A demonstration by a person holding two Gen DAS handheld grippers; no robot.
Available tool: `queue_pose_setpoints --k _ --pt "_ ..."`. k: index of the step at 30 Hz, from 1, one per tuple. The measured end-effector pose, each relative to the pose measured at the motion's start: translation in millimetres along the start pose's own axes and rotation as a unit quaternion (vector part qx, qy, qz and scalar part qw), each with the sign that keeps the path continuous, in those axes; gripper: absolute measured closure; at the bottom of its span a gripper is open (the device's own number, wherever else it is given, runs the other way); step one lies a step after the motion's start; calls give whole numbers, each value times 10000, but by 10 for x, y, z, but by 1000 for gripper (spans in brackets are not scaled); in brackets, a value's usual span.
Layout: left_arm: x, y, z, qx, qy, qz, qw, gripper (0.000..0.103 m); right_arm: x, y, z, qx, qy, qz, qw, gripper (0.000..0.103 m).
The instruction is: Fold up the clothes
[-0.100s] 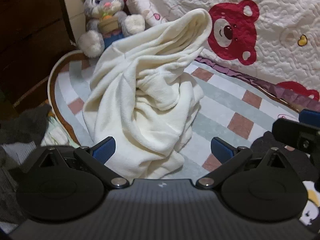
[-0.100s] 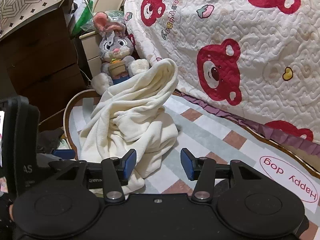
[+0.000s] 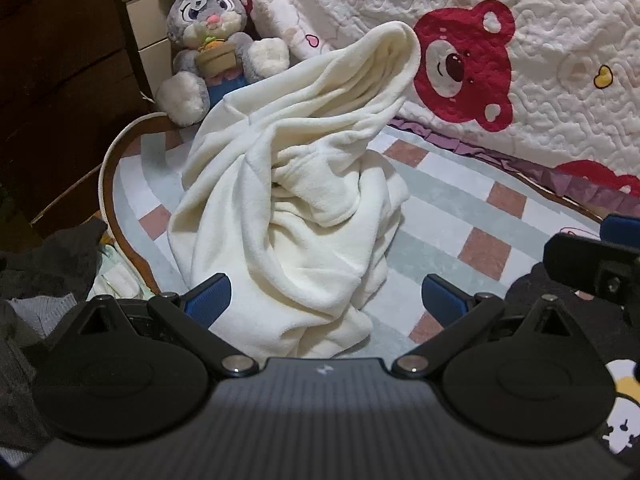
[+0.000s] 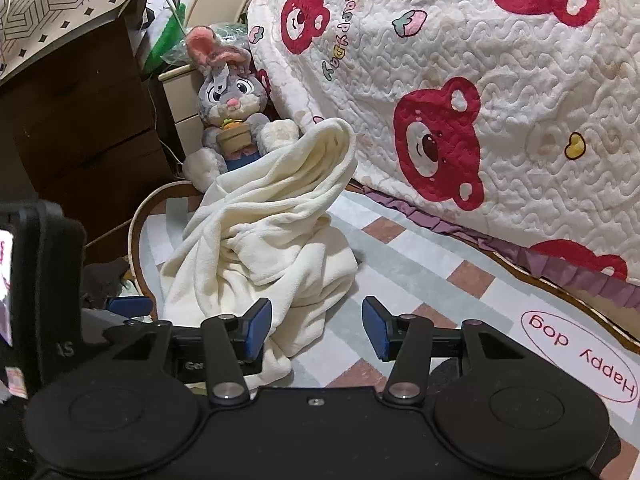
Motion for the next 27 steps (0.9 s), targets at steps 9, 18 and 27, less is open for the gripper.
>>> queue_pose_setpoints --k 9,18,27 --pt "-64 117 76 232 -76 29 9997 0 63 -15 46 70 -20 -186 9998 43" --pt "-149 -10 201 234 -138 -59 9996 0 8 -42 97 68 -62 -88 9999 41" --pt "-177 -29 230 273 -134 -2 9995 0 -12 -72 -1 -141 -71 -44 9999 40"
Point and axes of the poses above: each gripper's, at about its wrist camera, not at the fingertips, and x roughly against the way its jaws point, z to its left, y to its top, the point moved 6 cm from there along -x, roughly the way its jaws point, and after that the axes turned 6 degrees about z, right-handed, at the moved point
